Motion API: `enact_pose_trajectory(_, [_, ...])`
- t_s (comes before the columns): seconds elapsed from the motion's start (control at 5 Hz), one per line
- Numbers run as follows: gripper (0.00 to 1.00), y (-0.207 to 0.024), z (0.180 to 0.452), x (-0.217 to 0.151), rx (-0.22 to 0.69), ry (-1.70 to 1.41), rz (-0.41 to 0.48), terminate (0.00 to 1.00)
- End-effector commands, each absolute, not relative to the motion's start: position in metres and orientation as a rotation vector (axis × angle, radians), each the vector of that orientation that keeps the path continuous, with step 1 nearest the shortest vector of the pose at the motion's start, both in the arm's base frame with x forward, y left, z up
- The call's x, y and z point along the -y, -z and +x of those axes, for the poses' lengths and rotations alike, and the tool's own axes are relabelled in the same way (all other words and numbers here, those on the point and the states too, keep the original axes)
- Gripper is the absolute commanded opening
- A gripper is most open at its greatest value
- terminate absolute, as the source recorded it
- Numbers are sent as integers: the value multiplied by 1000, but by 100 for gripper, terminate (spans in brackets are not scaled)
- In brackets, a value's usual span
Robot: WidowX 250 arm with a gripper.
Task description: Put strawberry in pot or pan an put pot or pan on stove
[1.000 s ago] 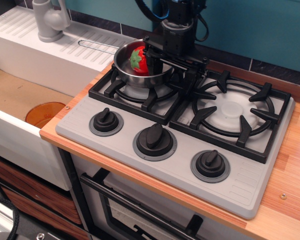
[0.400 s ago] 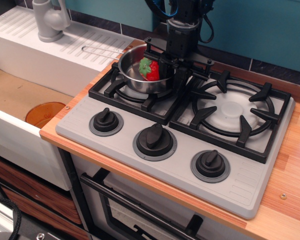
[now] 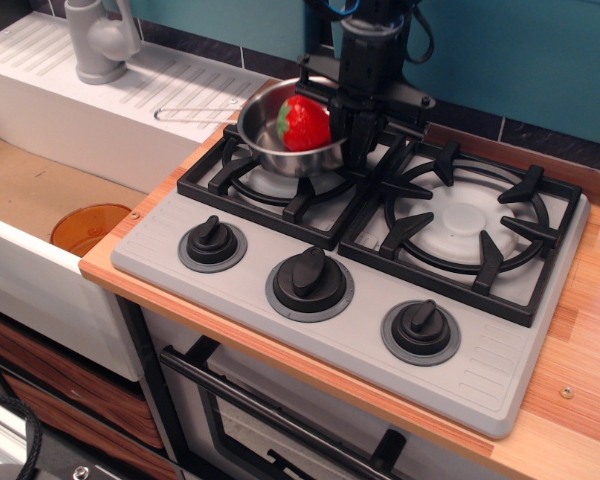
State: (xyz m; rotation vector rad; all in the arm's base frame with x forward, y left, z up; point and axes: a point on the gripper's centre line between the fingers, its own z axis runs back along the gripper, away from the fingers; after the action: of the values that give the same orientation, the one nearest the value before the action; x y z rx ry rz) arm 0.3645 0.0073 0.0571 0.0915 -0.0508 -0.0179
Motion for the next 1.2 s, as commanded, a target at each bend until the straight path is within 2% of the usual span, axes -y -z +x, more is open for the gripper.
enact_pose_trajectory(0.0, [0, -137, 372, 4, 22, -5, 152, 0])
enact_pose_trajectory(0.2, [0, -161, 373, 22, -42, -21, 169, 0])
enact_pose_trajectory(0.4, [0, -169, 380, 47, -96, -46, 166, 0])
enact_pose_trajectory(0.6, [0, -161, 383, 67, -107, -54, 141, 0])
enact_pose_trajectory(1.0, [0, -122, 388, 104, -91, -62, 114, 0])
